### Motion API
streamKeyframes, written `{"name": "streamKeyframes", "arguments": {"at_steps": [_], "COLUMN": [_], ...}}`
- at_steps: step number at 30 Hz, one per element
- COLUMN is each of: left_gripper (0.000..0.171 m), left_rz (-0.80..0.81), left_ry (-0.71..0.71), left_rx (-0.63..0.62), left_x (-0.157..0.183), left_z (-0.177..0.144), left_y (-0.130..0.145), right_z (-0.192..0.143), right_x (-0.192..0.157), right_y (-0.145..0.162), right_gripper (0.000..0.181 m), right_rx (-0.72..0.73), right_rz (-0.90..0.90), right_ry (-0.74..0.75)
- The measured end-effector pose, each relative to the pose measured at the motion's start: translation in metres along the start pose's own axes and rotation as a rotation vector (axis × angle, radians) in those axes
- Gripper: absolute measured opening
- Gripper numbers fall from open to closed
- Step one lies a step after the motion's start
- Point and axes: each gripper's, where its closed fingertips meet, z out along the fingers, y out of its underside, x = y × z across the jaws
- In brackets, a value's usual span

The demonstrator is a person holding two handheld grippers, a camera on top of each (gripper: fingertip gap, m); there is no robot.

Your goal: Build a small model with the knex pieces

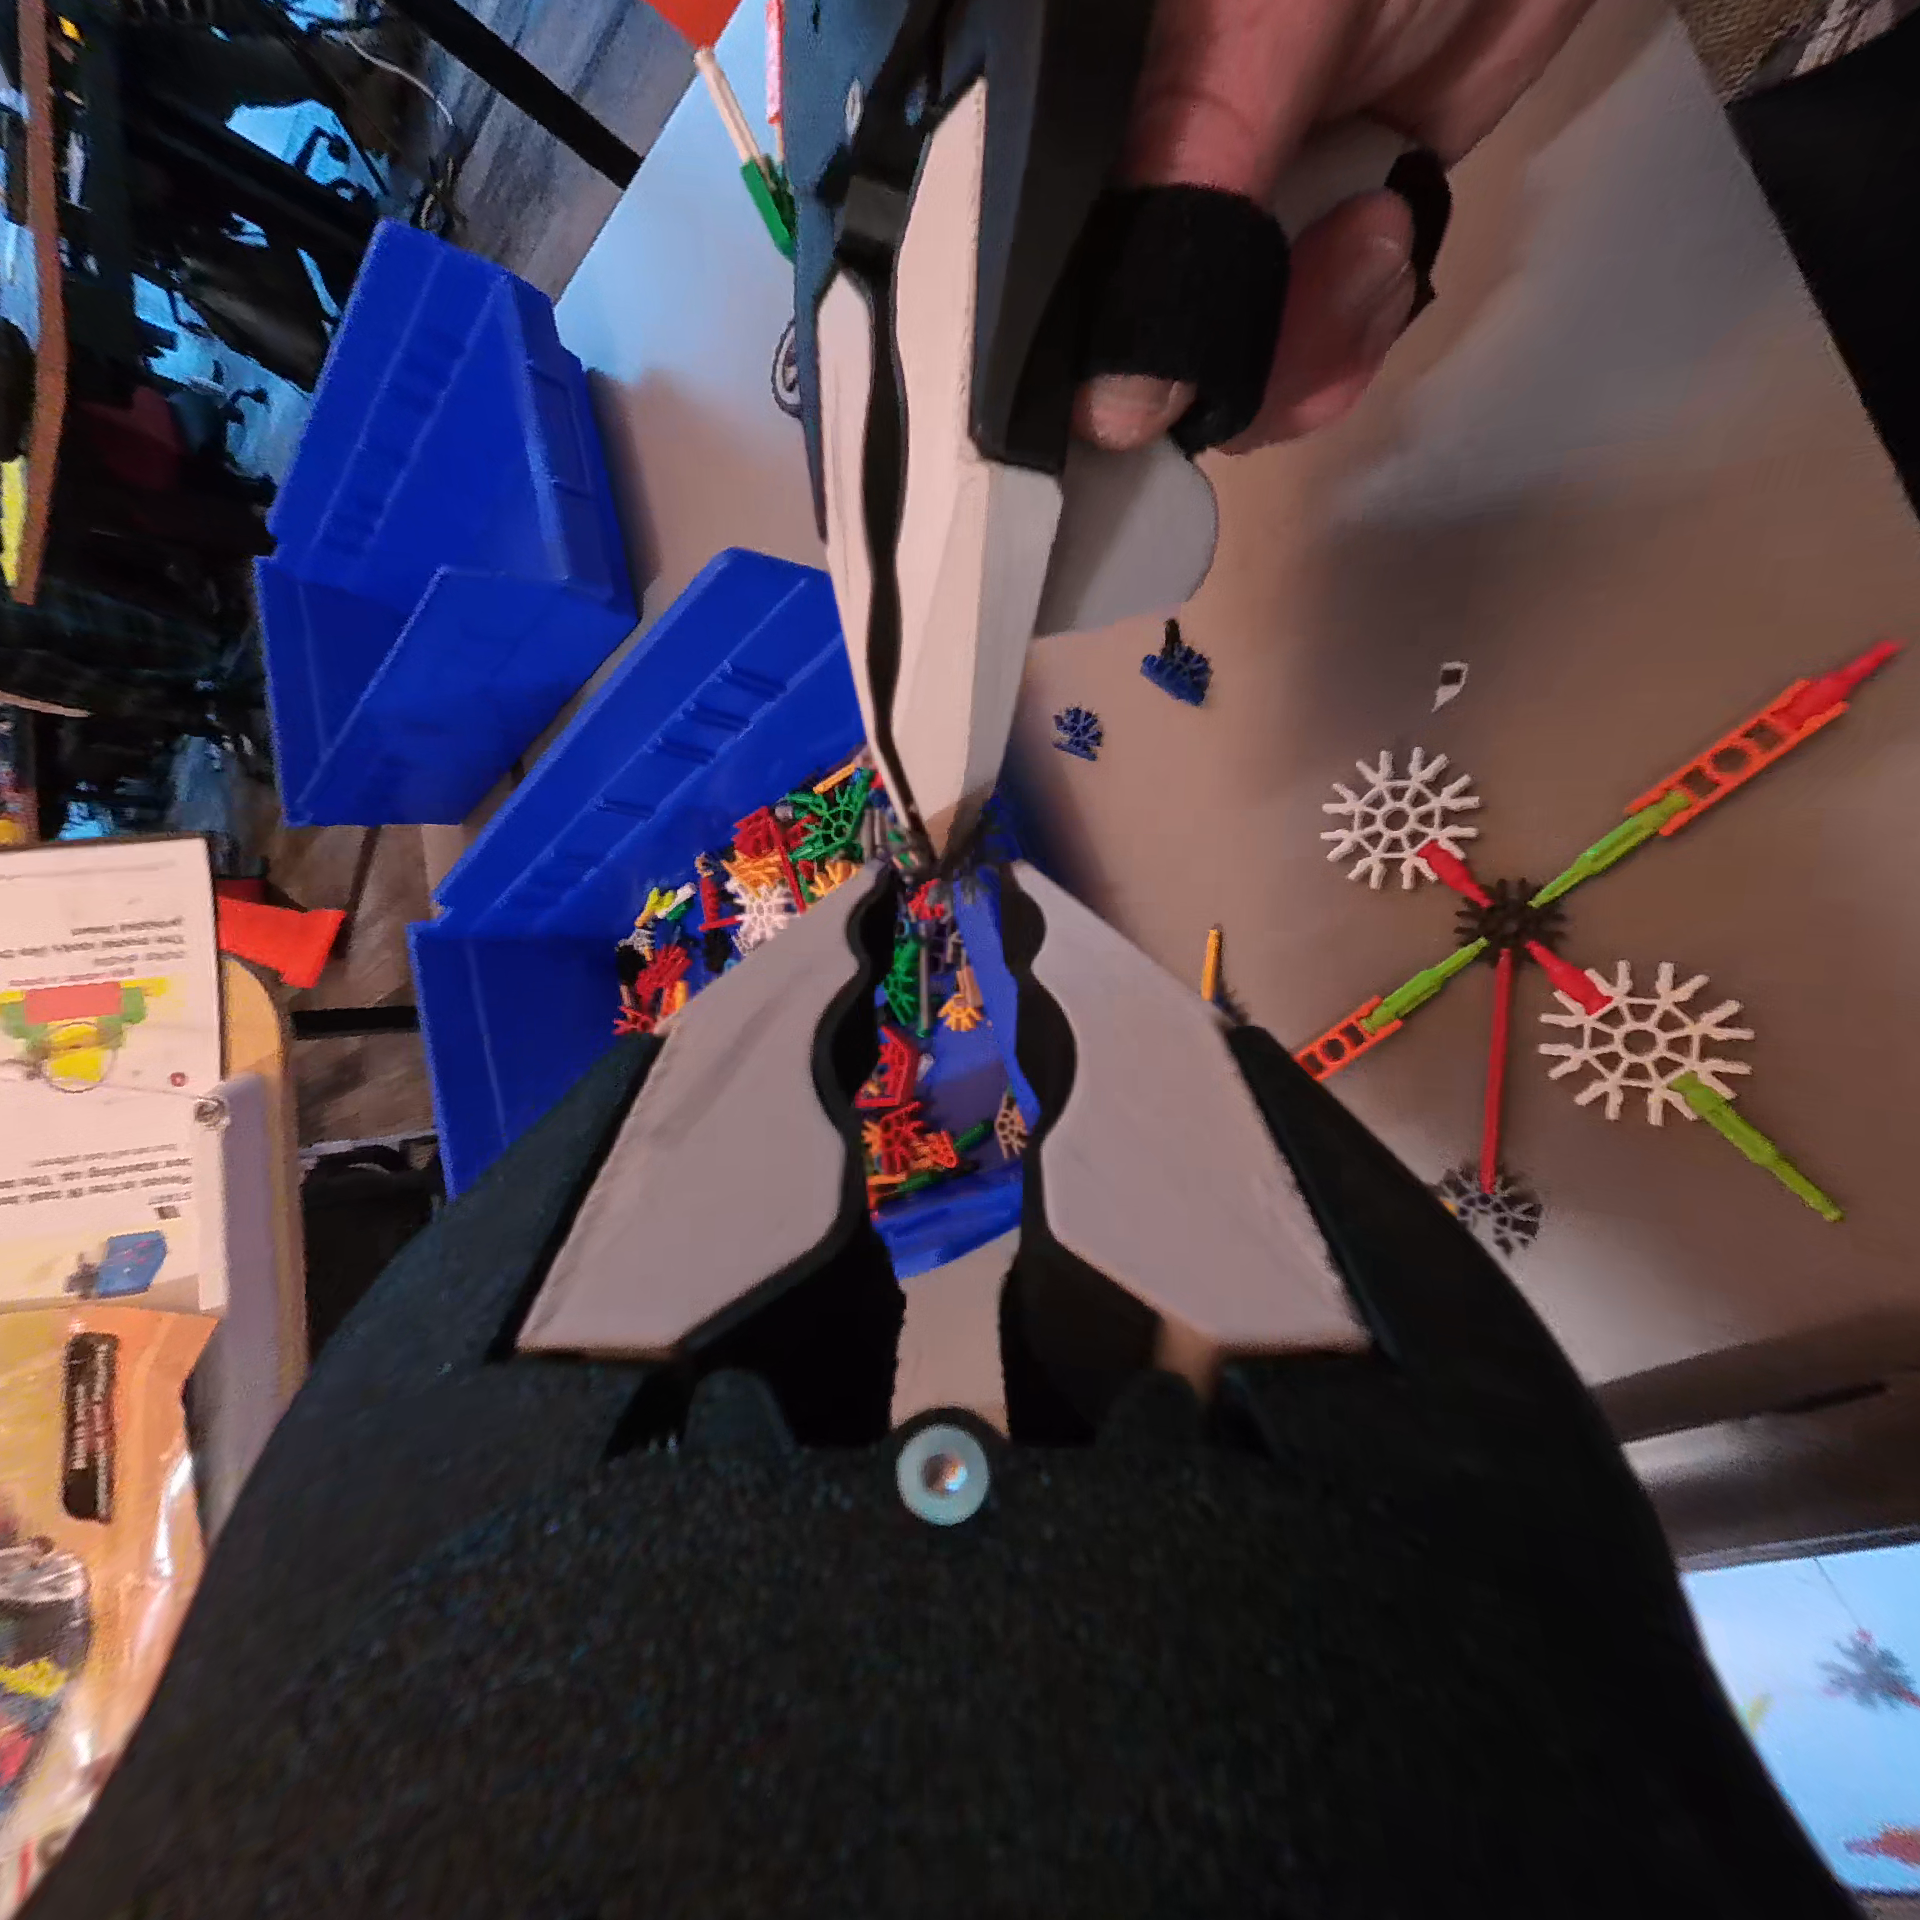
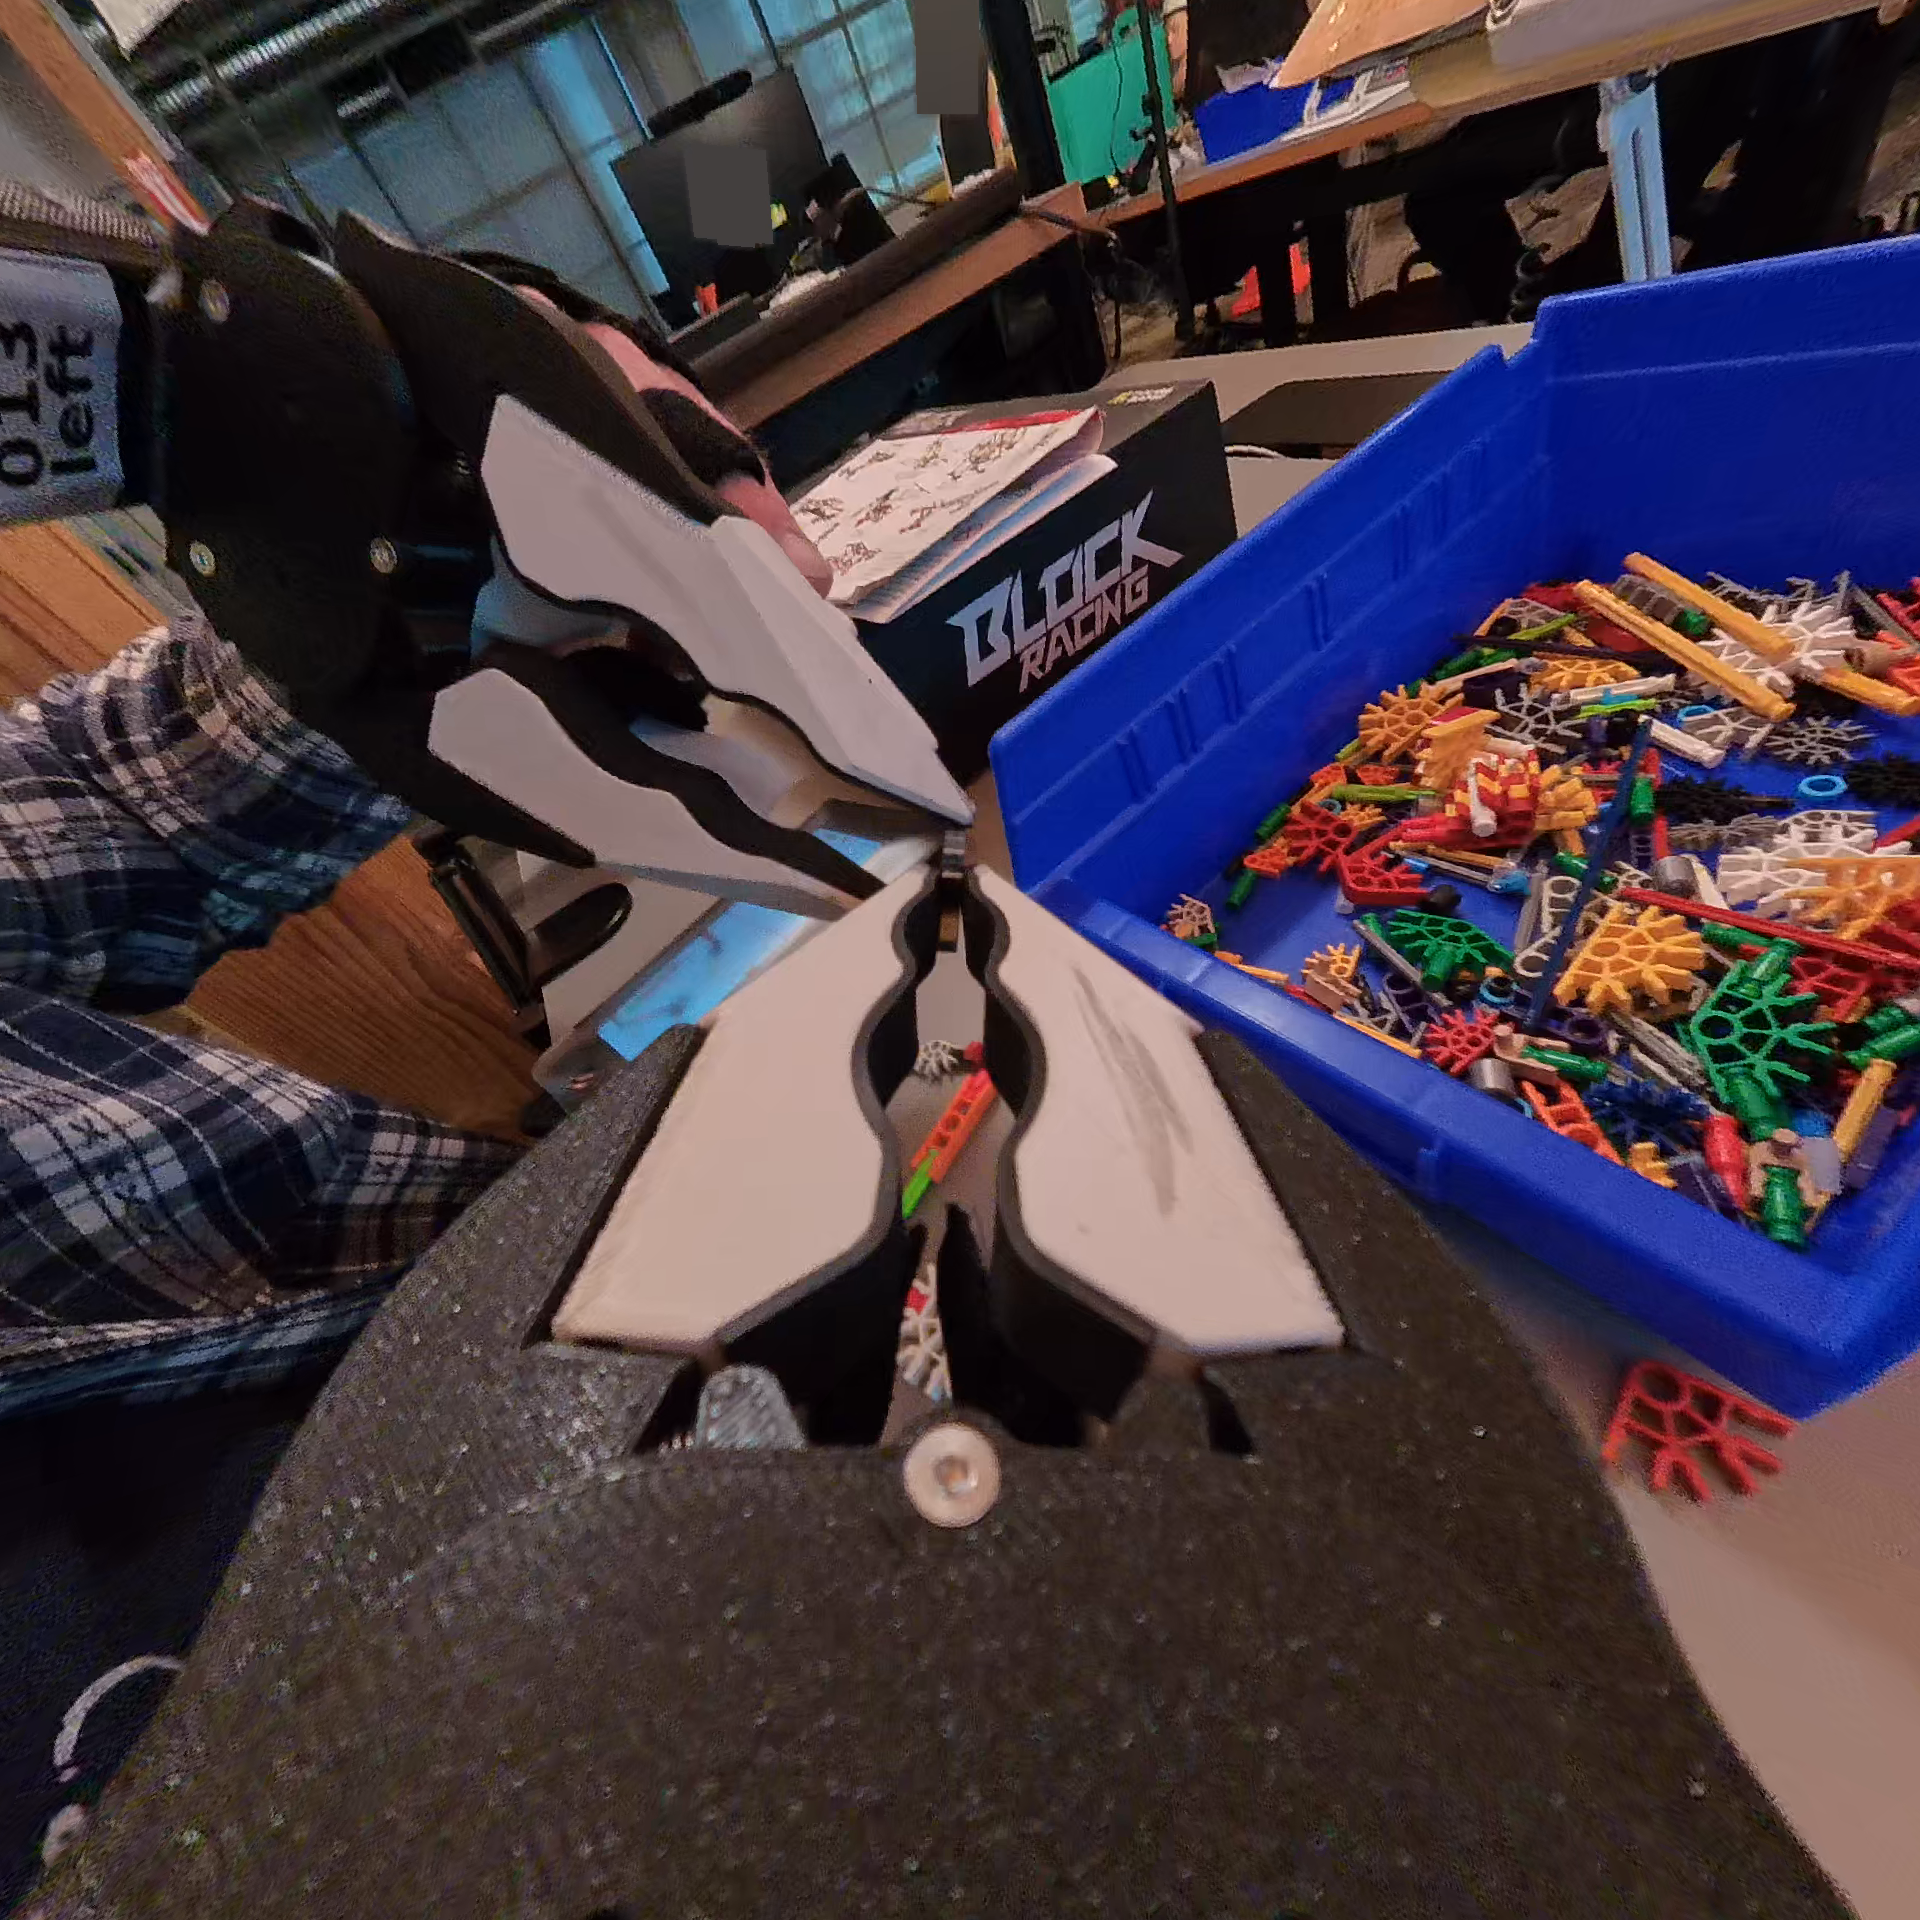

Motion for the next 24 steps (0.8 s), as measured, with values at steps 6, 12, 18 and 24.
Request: {"name": "streamKeyframes", "arguments": {"at_steps": [6, 12, 18, 24], "left_gripper": [0.022, 0.023, 0.023, 0.023], "left_rz": [-0.065, -0.167, -0.221, -0.288], "left_ry": [0.062, 0.142, 0.195, 0.233], "left_rx": [-0.052, -0.014, 0.006, 0.055], "left_x": [0.012, 0.027, 0.036, 0.041], "left_z": [0.000, 0.007, 0.009, 0.009], "left_y": [0.026, 0.034, 0.037, 0.037], "right_z": [0.000, 0.007, 0.012, 0.012], "right_x": [0.010, 0.006, 0.003, -0.004], "right_y": [0.019, 0.037, 0.042, 0.039], "right_gripper": [0.002, 0.002, 0.002, 0.002], "right_rx": [-0.122, -0.201, -0.227, -0.207], "right_rz": [0.007, 0.009, 0.024, 0.085], "right_ry": [-0.009, -0.049, -0.083, -0.157]}}
